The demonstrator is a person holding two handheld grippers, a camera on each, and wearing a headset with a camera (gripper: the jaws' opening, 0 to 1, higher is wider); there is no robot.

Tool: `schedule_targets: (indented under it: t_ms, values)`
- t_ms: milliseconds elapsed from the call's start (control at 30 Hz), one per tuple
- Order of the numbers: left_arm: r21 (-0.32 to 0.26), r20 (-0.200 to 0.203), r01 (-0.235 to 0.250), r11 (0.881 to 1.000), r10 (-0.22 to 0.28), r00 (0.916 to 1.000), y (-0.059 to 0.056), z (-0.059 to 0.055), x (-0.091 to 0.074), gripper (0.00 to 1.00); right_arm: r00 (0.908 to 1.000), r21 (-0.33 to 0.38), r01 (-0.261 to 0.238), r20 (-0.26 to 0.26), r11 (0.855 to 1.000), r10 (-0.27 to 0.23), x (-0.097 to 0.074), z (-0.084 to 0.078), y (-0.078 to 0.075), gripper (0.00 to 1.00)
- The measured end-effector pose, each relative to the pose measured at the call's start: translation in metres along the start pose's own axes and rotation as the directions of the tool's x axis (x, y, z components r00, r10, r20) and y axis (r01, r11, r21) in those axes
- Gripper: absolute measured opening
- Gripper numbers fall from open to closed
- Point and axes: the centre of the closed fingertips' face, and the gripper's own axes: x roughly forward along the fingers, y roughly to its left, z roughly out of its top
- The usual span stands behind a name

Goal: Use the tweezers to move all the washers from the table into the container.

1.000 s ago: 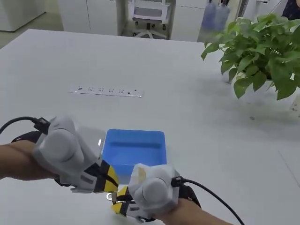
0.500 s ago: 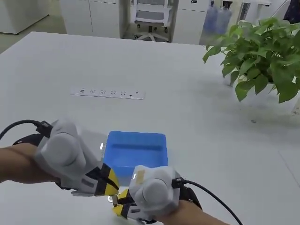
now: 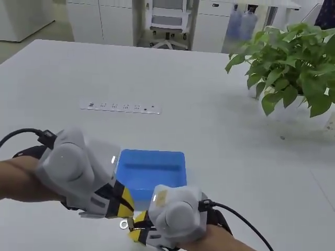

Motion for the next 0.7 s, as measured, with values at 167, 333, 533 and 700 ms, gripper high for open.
schedule_targets:
  t_ms: [167, 333, 533, 700]
  values:
    - [0.008, 0.001, 0.0, 1.0, 0.0, 1.0, 0.003, 0.006, -0.006, 0.06, 0.9999, -0.011, 0.007, 0.008, 1.0, -0.007, -0.006, 0.006, -0.003, 0.1]
    - [0.023, -0.002, 0.01, 1.0, -0.01, 1.0, 0.005, 0.013, -0.012, 0.06, 0.9999, -0.017, 0.009, 0.015, 1.0, -0.009, -0.013, 0.012, -0.006, 0.1]
    - [0.027, 0.013, 0.008, 1.0, -0.008, 0.9999, 0.011, 0.022, -0.017, 0.06, 0.999, -0.012, 0.028, 0.035, 1.0, -0.027, -0.022, 0.018, -0.013, 0.1]
    - [0.041, 0.019, 0.006, 0.999, -0.007, 0.9998, 0.016, 0.032, -0.02, 0.06, 0.9977, -0.002, 0.045, 0.051, 0.999, -0.045, -0.031, 0.022, -0.02, 0.1]
